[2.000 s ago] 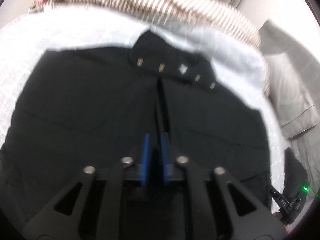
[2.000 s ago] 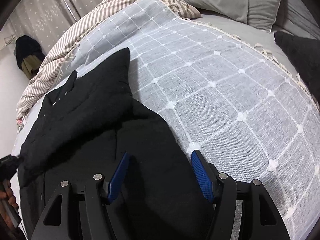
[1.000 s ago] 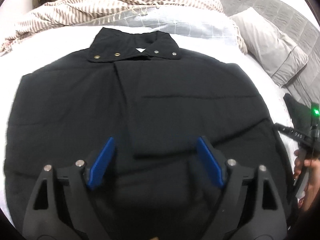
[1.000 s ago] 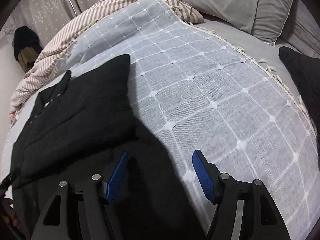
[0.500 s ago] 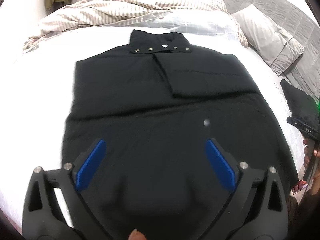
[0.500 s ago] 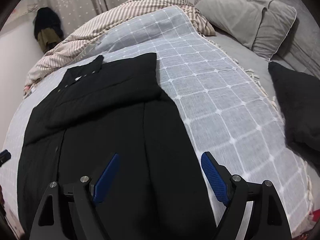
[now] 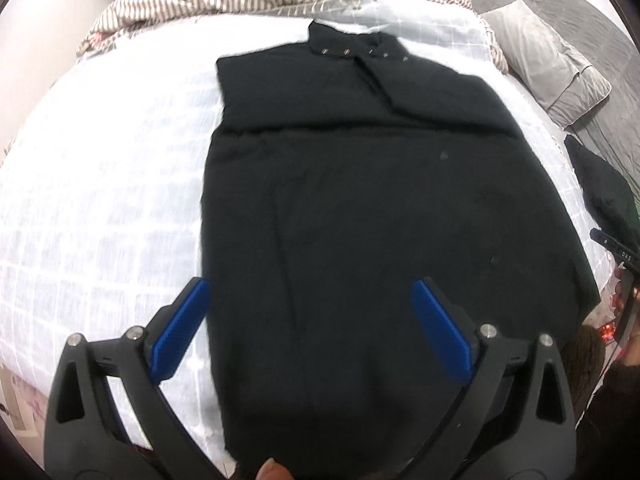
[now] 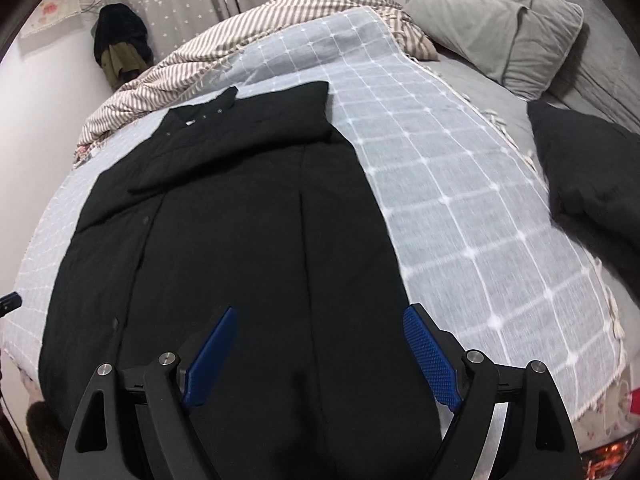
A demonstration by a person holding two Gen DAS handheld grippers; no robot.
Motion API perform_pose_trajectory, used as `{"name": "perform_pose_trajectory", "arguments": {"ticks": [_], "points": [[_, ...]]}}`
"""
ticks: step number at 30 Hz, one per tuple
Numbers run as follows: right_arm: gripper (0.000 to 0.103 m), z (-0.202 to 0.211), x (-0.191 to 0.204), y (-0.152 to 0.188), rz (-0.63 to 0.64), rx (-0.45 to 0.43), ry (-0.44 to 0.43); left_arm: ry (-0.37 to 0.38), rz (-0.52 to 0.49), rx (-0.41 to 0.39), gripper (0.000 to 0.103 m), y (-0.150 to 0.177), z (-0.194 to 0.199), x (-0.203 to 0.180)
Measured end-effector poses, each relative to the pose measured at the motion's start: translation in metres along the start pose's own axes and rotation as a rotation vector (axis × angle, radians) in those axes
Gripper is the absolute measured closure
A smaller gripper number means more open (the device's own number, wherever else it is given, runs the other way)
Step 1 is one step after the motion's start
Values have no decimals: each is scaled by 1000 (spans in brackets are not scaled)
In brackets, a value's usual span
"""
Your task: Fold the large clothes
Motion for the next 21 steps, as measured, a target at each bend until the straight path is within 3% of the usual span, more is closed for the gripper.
{"name": "perform_pose_trajectory", "arguments": {"ticks": [11,17,21], "points": [[17,-2,-40,29,-73,78,-55,87,90,113,3,63,-24,21],[17,-5,-64,36,-131,130,-105,207,117,171,3,83,-41,13],[17,-8,-75,39,-170,144,-127,221,129,204,3,94,-52,11]]}}
Point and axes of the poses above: each gripper's, at about its wrist camera, not at the fingertips, and z roughly against the way its jaws point, x to its left, y to its underside, the point moved 8 cm from there along -z, roughly the way its jaws point, and after that the axes turned 15 degrees about -z, right-handed, at the moved point
